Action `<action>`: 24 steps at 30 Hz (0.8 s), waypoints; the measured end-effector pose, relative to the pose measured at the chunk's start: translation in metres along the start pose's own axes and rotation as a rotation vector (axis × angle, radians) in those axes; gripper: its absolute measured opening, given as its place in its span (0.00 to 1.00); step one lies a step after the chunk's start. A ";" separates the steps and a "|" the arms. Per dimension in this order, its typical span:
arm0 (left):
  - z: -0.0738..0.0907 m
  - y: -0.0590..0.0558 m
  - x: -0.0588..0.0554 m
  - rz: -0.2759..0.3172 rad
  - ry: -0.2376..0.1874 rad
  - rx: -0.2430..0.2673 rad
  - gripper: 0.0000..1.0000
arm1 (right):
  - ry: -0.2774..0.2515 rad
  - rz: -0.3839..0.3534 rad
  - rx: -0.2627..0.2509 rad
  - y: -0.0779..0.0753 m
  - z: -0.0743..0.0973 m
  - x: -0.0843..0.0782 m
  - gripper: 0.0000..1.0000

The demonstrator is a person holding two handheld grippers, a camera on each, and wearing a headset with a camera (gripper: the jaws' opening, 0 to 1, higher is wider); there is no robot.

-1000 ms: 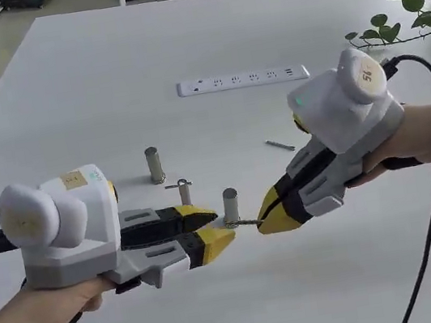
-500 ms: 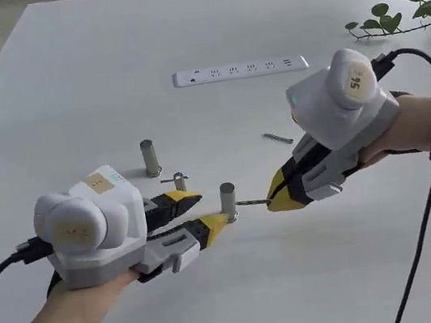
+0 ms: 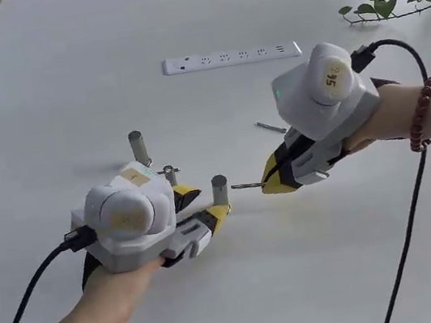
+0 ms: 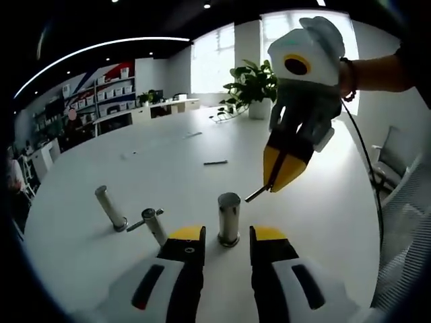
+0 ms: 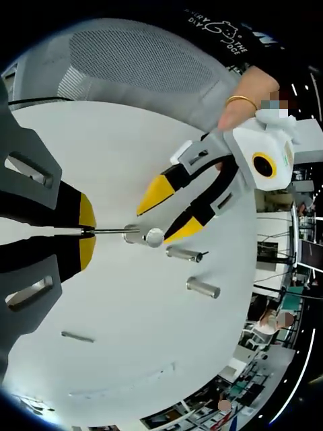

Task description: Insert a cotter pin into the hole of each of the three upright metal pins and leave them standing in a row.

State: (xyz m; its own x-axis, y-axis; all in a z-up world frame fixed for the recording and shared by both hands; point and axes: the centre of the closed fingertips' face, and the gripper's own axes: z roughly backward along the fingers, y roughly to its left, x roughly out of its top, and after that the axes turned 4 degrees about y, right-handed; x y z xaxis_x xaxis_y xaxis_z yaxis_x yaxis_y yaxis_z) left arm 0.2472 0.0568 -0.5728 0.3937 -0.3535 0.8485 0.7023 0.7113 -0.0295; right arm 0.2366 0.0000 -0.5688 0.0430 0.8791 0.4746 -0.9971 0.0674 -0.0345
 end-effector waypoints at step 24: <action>-0.012 -0.003 0.005 0.049 -0.012 -0.005 0.12 | 0.008 0.028 -0.003 -0.001 0.000 0.008 0.00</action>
State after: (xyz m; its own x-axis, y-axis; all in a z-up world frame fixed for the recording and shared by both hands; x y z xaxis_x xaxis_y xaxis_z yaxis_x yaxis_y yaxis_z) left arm 0.2540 0.0458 -0.5750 0.4204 -0.3108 0.8524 0.6852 0.7247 -0.0737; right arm 0.2379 0.0069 -0.5653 0.0155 0.8846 0.4662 -0.9977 0.0441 -0.0505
